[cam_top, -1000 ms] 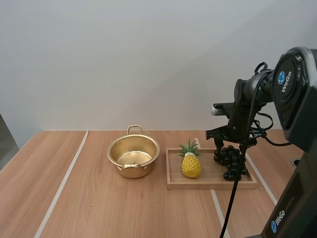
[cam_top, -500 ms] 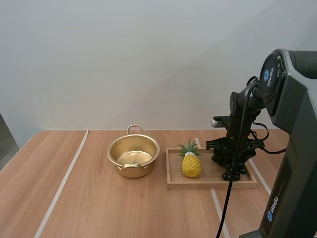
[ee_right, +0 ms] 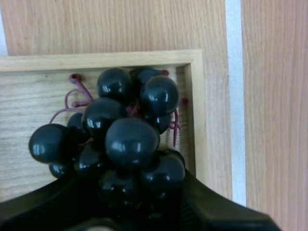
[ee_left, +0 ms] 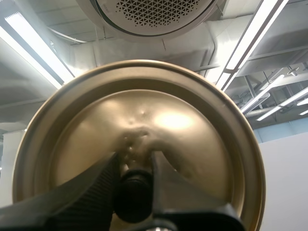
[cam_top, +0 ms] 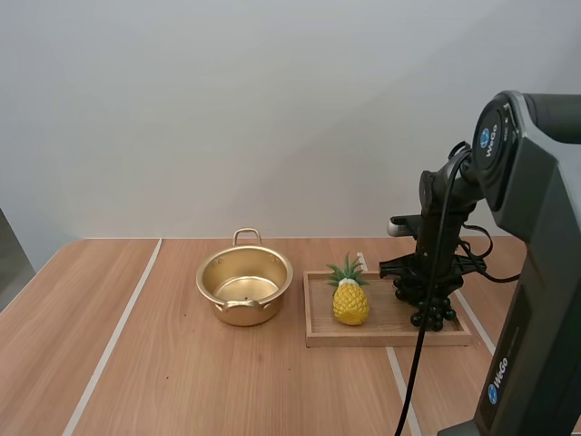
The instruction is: Open the pot, put the grape inside, and close it
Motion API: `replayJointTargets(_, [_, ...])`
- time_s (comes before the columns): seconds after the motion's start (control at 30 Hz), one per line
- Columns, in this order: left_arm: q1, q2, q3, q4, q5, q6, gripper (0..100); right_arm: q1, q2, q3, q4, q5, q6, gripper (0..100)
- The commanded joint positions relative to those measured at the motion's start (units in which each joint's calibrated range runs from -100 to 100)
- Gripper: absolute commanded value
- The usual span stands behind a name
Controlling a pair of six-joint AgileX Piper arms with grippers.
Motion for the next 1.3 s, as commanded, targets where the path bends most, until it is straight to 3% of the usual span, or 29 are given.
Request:
replayJointTargets(0.0, [0.12, -0.08, -0.12, 0.42, 0.07, 0.07, 0, -0.16, -1.56, 0.26, -0.06, 2.38, 0.54, 0])
replayJointTargets(0.47, [0.12, 0.04, -0.12, -0.05, 0.12, 0.07, 0, -0.16, -18.59, 0.15, -0.60, 0.06, -1.24, 0])
replayJointTargets(0.8, [0.12, 0.04, -0.12, -0.50, 0.12, 0.07, 0, -0.16, -33.60, -0.13, -0.60, -14.18, -2.20, 0])
replayJointTargets(1.0, [0.12, 0.04, -0.12, -0.50, 0.12, 0.07, 0, -0.16, -35.82, -8.42, 0.32, -14.71, -3.61, 0])
replayJointTargets(1.1, [0.12, 0.04, -0.12, -0.50, 0.12, 0.07, 0, -0.16, -35.82, -14.74, 4.28, -12.32, -4.88, 0])
replayJointTargets(1.27, [0.12, 0.04, -0.12, -0.50, 0.12, 0.07, 0, 0.93, -35.82, -22.77, 23.03, -0.84, -16.54, 0])
